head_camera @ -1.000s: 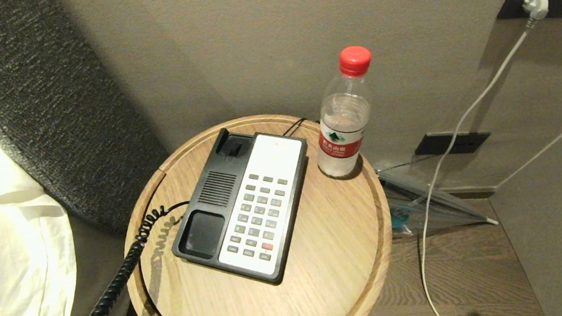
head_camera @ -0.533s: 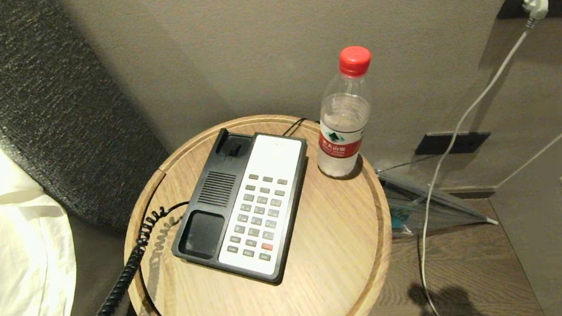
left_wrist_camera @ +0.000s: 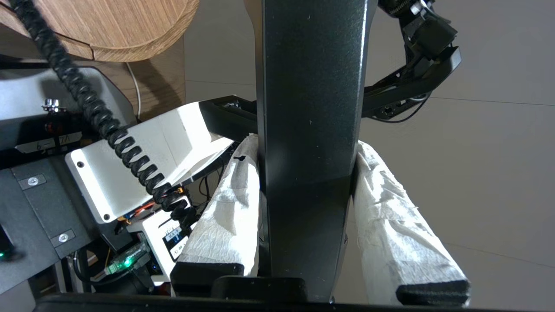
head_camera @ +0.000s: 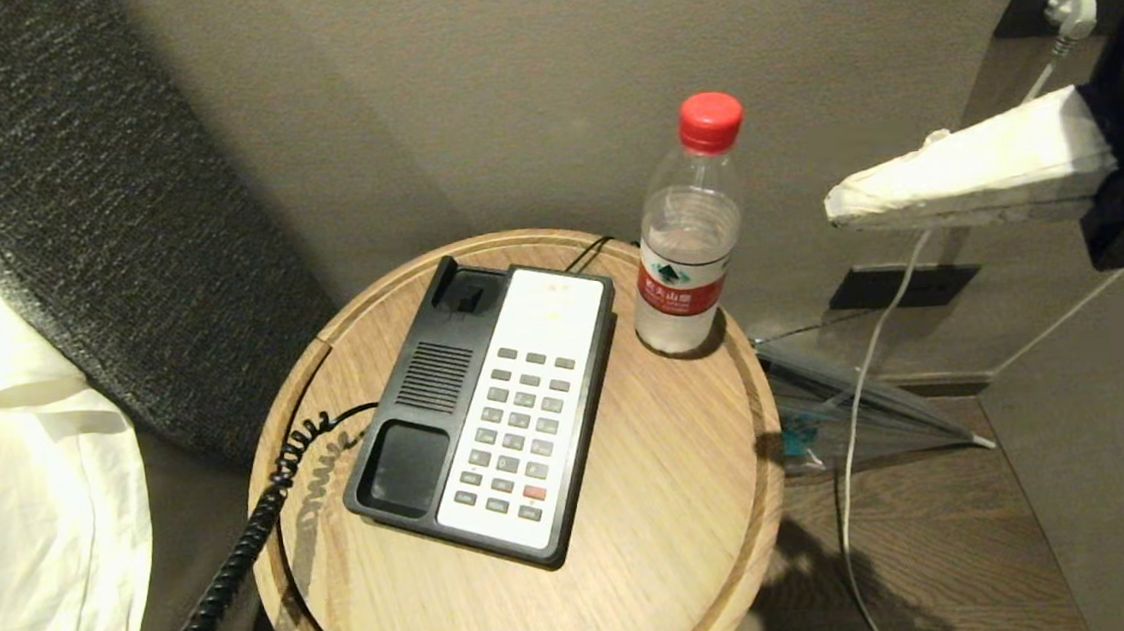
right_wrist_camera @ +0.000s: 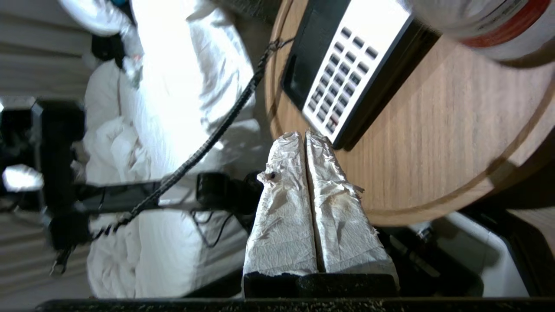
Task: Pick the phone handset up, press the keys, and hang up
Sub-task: Dial the number
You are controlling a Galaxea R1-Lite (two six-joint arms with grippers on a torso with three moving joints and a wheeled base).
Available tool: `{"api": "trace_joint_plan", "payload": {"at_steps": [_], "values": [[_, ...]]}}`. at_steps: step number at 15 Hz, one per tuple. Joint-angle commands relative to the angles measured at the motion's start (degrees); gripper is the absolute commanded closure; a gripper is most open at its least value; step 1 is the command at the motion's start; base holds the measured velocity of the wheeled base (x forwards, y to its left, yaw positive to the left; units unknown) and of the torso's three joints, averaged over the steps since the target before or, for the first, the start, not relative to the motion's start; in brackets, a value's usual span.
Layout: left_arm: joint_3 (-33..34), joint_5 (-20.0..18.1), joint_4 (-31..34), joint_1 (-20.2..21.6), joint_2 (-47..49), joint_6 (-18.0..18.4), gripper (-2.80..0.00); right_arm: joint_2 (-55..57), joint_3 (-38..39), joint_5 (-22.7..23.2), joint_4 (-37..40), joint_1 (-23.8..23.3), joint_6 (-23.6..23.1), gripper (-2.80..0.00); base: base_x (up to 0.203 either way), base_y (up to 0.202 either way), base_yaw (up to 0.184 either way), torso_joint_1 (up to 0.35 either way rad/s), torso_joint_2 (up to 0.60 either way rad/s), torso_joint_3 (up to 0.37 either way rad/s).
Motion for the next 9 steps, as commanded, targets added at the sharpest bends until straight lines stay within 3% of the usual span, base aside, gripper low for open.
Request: {"api": "trace_joint_plan", "payload": {"at_steps": [1, 5, 7, 9], "values": [[0.1, -0.2, 0.3, 0.0, -0.2, -0.4, 0.00, 1.3, 0.3, -1.8, -1.5, 1.5, 0.3, 0.00, 0.000, 0.000, 0.000, 0.000, 0.00, 0.000], [0.7, -0.2, 0.3, 0.0, 0.0, -0.3, 0.00, 4.2, 0.7, -4.2, -4.9, 10.4, 7.0, 0.00, 0.000, 0.000, 0.000, 0.000, 0.00, 0.000], [1.3, -0.2, 0.3, 0.0, -0.2, -0.3, 0.00, 6.8, 1.3, -10.6, -8.1, 12.6, 7.2, 0.00, 0.000, 0.000, 0.000, 0.000, 0.00, 0.000], [1.5, -0.2, 0.3, 0.0, -0.2, -0.3, 0.00, 7.2, 4.2, -13.1, -10.8, 14.1, 7.0, 0.00, 0.000, 0.000, 0.000, 0.000, 0.00, 0.000]]}}
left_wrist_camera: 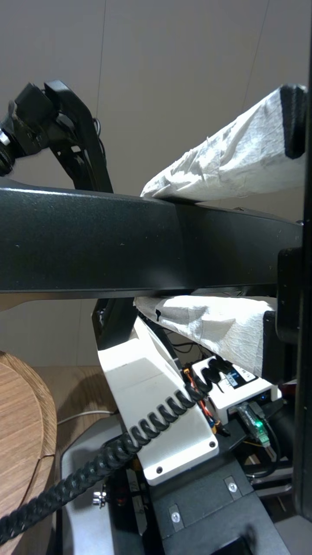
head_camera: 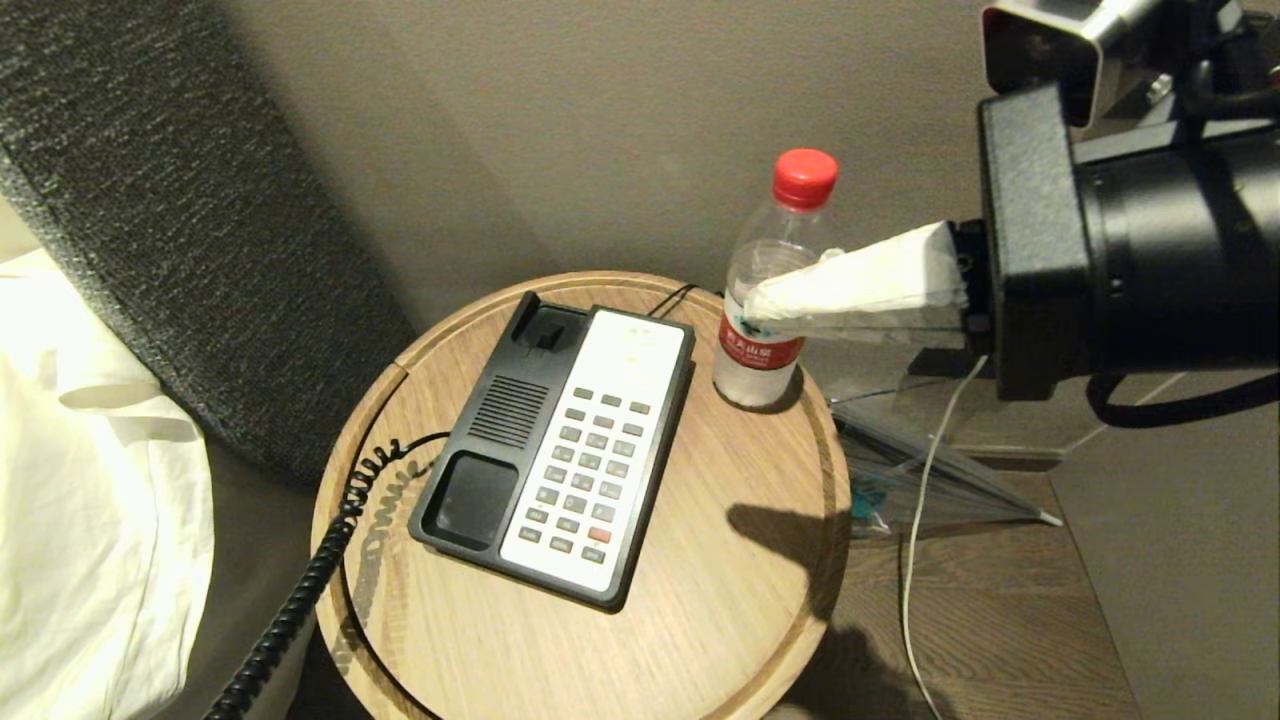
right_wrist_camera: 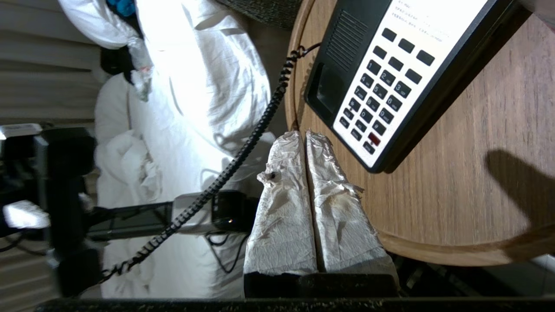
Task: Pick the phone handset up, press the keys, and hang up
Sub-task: Dial the number
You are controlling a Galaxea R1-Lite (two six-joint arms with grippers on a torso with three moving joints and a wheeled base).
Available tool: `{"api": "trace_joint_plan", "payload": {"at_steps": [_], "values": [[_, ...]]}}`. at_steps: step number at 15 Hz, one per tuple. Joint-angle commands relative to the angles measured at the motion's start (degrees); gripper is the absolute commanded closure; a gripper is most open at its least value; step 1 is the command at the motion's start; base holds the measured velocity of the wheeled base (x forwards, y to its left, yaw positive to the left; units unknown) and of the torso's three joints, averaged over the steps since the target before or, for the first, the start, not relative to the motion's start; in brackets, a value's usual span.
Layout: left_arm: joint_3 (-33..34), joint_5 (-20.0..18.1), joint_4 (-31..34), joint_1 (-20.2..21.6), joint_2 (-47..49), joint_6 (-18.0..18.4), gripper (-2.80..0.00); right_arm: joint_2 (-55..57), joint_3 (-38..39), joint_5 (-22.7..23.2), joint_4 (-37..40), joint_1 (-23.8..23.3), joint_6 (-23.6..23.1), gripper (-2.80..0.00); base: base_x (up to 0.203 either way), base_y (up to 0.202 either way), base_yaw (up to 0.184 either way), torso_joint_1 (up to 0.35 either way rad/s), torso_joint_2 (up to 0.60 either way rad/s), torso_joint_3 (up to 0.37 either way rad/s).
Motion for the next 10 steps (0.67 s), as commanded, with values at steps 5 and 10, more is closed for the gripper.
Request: {"api": "trace_joint_plan", "payload": {"at_steps": [5, 10], "values": [[0.0, -0.2, 0.3, 0.0, -0.5, -0.4, 0.00, 1.2, 12.1, -8.4, -7.7, 2.6, -6.1, 0.00, 0.000, 0.000, 0.000, 0.000, 0.00, 0.000], [0.1, -0.3, 0.4, 0.1, -1.6, -0.6, 0.00, 2.6, 14.7, -12.9, -13.6, 2.7, -7.4, 0.00, 0.000, 0.000, 0.000, 0.000, 0.00, 0.000]]}}
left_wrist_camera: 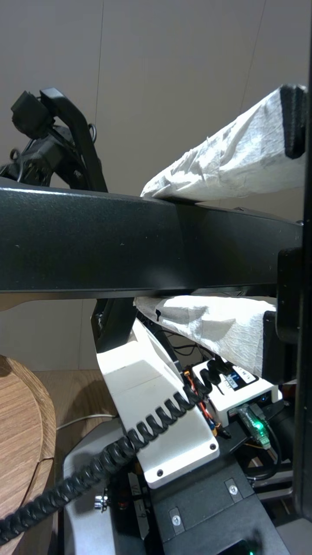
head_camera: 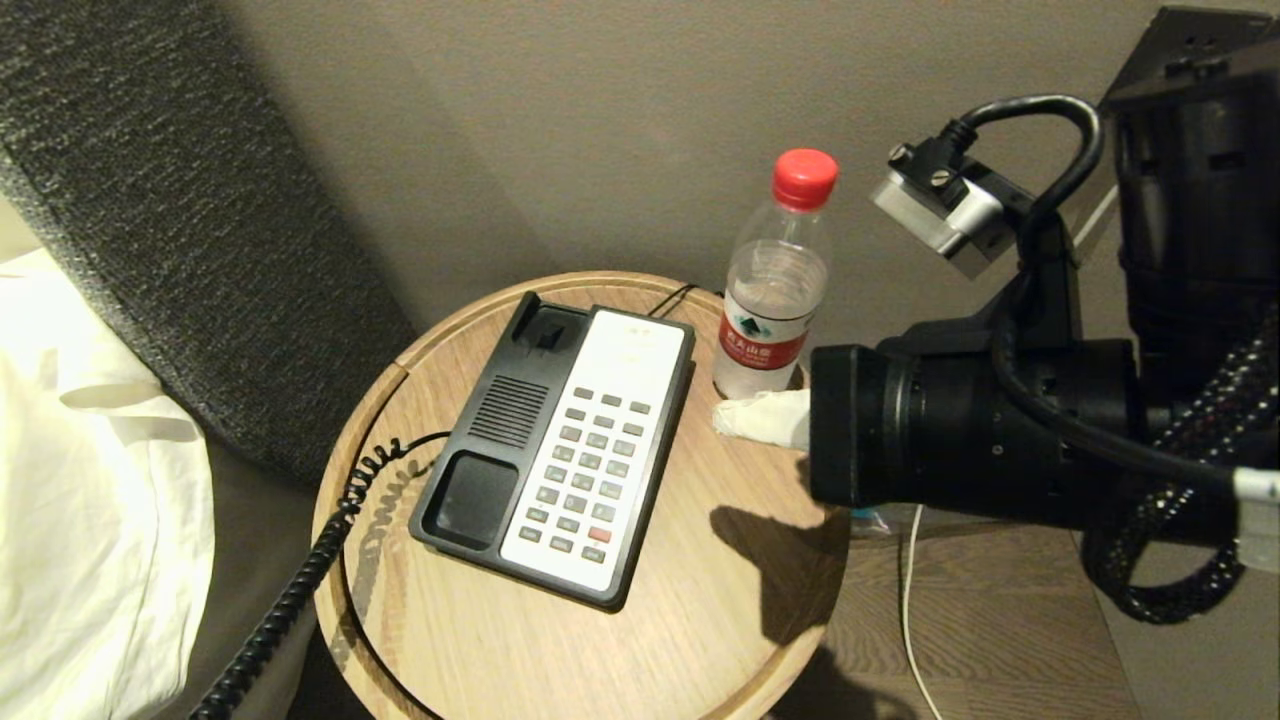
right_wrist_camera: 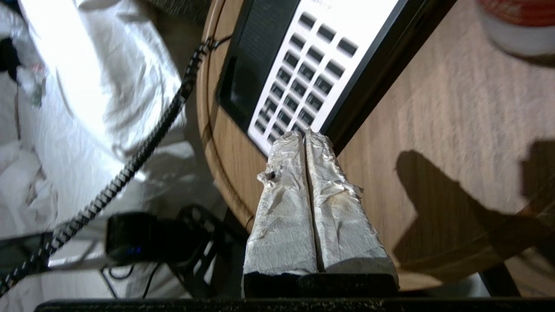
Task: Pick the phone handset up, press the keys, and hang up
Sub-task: Dial the number
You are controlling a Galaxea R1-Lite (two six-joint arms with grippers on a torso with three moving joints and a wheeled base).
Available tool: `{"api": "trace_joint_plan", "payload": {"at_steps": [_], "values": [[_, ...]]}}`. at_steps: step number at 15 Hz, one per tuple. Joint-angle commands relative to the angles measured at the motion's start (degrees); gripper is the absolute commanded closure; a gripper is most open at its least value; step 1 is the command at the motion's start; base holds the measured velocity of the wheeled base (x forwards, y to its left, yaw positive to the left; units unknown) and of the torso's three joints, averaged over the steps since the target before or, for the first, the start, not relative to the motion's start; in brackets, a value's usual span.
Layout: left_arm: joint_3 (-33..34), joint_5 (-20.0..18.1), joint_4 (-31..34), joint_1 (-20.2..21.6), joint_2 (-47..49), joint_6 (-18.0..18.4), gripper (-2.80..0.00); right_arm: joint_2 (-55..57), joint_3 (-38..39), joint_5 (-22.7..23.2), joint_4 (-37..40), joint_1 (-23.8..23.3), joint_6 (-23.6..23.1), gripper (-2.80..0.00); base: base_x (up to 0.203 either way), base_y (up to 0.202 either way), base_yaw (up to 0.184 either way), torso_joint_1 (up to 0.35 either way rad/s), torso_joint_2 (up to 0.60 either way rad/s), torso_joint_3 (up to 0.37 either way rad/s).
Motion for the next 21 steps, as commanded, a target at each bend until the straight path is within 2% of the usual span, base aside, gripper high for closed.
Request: {"api": "trace_joint_plan", "payload": {"at_steps": [1, 4, 6, 15, 21], "values": [[0.1, 0.0, 0.3, 0.0, -0.3, -0.2, 0.00, 1.0, 0.6, -0.5, -3.4, 1.1, 0.1, 0.00, 0.000, 0.000, 0.000, 0.000, 0.00, 0.000], [0.3, 0.0, 0.2, 0.0, 0.1, 0.0, 0.00, 3.3, 0.5, -1.4, -4.5, 1.6, -0.4, 0.00, 0.000, 0.000, 0.000, 0.000, 0.00, 0.000], [0.3, 0.0, 0.2, 0.0, 0.1, 0.0, 0.00, 4.2, 0.5, -1.6, -4.6, 1.6, -2.4, 0.00, 0.000, 0.000, 0.000, 0.000, 0.00, 0.000], [2.4, 0.1, 0.0, 0.0, -1.8, 0.1, 0.00, 12.9, -3.0, -1.6, -6.5, 1.7, -3.4, 0.00, 0.000, 0.000, 0.000, 0.000, 0.00, 0.000], [2.6, 0.1, -0.1, 0.0, -2.4, 0.5, 0.00, 14.9, -3.4, -1.6, -6.7, 1.3, -6.6, 0.00, 0.000, 0.000, 0.000, 0.000, 0.00, 0.000]]}}
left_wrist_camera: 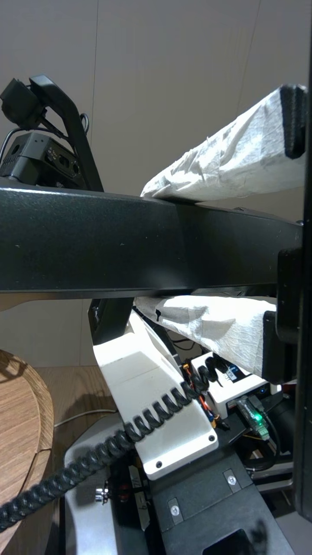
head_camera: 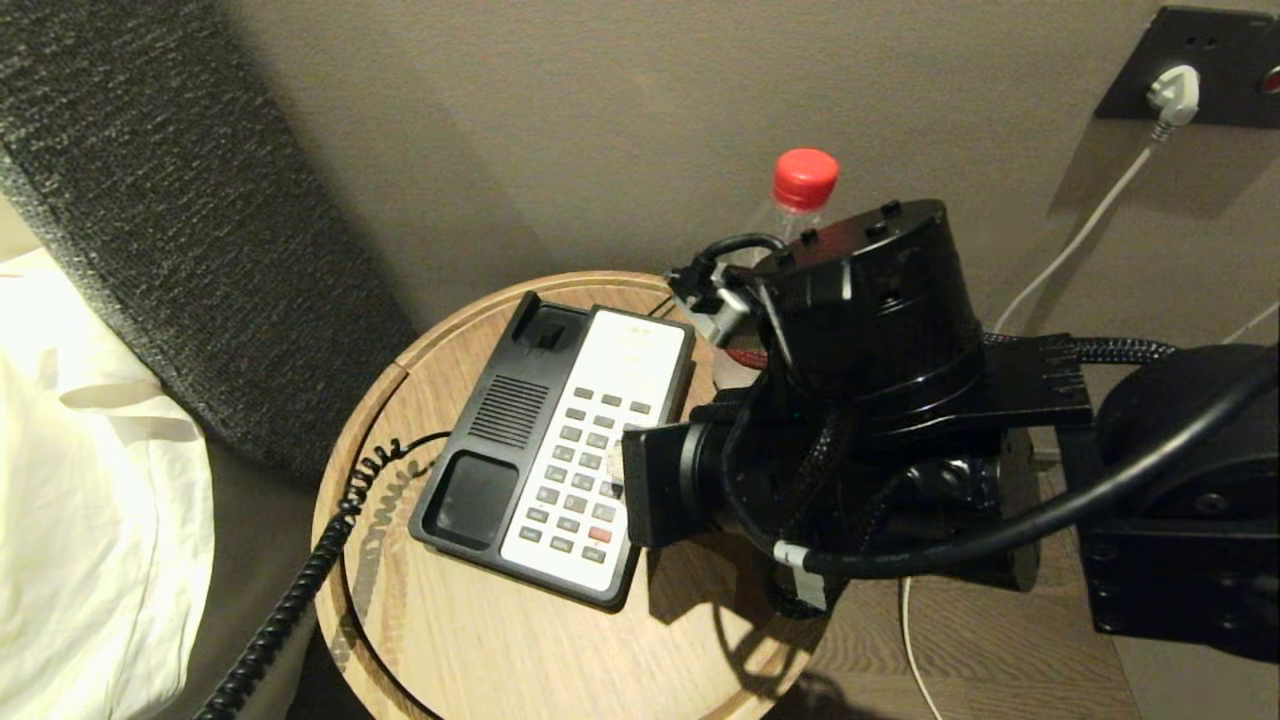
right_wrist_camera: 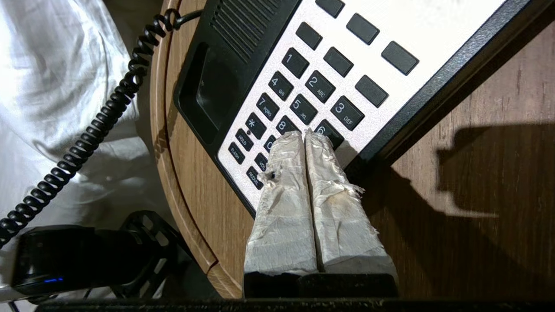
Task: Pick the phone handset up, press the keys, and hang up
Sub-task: Dial the number
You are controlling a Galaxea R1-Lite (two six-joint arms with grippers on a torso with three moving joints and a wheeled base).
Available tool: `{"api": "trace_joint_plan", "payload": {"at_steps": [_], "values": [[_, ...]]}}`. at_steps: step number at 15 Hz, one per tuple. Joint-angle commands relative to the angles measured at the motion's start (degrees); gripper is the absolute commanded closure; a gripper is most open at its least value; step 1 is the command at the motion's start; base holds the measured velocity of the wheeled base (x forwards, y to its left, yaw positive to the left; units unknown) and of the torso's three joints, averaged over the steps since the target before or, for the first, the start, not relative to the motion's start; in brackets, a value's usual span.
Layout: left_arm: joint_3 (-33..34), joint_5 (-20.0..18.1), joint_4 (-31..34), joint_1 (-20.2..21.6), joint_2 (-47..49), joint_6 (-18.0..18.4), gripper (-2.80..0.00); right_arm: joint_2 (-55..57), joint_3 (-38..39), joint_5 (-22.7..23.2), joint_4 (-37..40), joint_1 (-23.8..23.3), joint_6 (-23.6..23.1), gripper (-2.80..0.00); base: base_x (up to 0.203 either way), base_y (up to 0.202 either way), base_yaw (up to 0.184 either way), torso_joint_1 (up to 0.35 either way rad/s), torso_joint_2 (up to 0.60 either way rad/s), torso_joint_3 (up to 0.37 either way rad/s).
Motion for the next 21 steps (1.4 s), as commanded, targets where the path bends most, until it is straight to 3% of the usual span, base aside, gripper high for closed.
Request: {"api": "trace_joint_plan", "payload": {"at_steps": [1, 5, 21], "values": [[0.1, -0.1, 0.2, 0.0, -0.2, -0.3, 0.00, 0.6, 0.1, 0.0, 0.0, -0.4, -0.4, 0.00, 0.000, 0.000, 0.000, 0.000, 0.00, 0.000], [0.1, -0.1, 0.0, 0.0, -0.2, -0.3, 0.00, 1.6, 0.0, -1.2, -0.1, -2.3, -2.4, 0.00, 0.000, 0.000, 0.000, 0.000, 0.00, 0.000], [1.9, -0.5, -0.3, 0.0, -1.9, -0.5, 0.00, 0.5, -3.7, -0.8, -0.4, -2.9, -1.6, 0.00, 0.000, 0.000, 0.000, 0.000, 0.00, 0.000]]}}
